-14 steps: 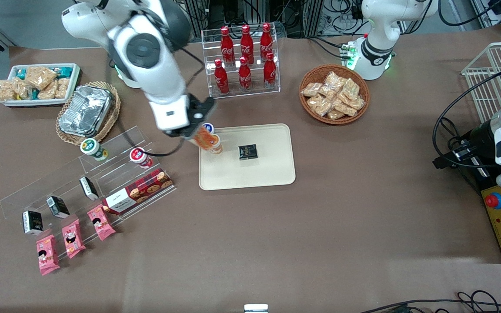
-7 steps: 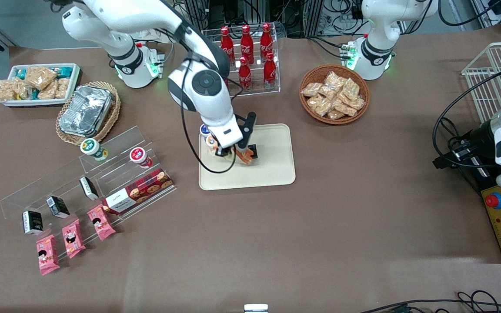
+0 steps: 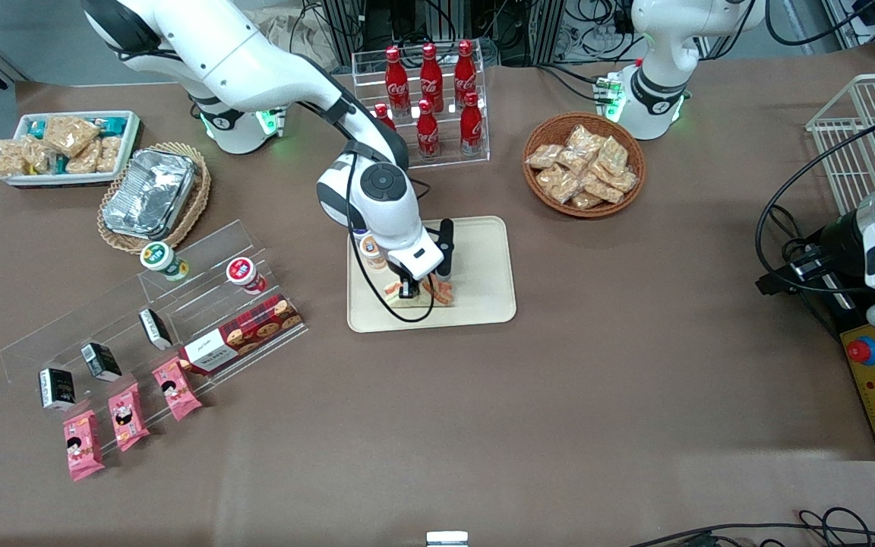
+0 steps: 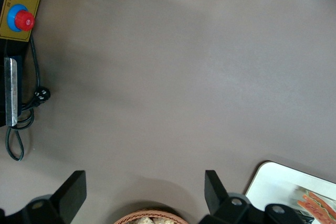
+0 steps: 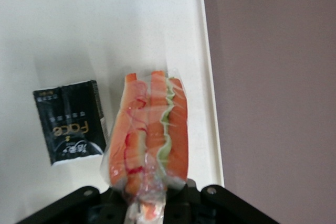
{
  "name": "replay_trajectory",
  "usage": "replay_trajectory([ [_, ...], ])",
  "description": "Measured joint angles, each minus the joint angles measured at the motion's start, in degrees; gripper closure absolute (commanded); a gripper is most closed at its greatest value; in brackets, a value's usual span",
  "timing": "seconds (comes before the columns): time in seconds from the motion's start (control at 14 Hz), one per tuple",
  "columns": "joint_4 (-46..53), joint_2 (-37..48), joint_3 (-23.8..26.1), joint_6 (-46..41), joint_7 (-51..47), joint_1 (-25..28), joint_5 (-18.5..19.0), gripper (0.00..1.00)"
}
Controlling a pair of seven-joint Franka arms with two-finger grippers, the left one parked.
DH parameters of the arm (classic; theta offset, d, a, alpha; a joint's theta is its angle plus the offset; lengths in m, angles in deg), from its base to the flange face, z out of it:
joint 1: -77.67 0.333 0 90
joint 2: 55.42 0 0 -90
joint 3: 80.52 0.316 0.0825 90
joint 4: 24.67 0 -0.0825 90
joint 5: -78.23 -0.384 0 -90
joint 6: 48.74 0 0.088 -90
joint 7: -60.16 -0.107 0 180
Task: Place sandwich on tray
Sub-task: 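Lower the sandwich onto the beige tray beside the black packet and open the gripper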
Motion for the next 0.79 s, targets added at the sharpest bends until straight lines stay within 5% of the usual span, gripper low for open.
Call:
replay_trajectory([
  [0.21,1.25,-1.59,-0.11,0.42,0.46,0.01,0.86,1.0],
  [0.29,2.05,-2.1,-0.12,0.43,0.57,0.01,1.59,0.92],
  [0.36,2.87,-2.58,-0.14,0.43,0.57,0.01,2.41,0.01],
  [0.79,4.85,-3.31,-0.52,-0.17,0.6,-0.11,2.93,0.0],
])
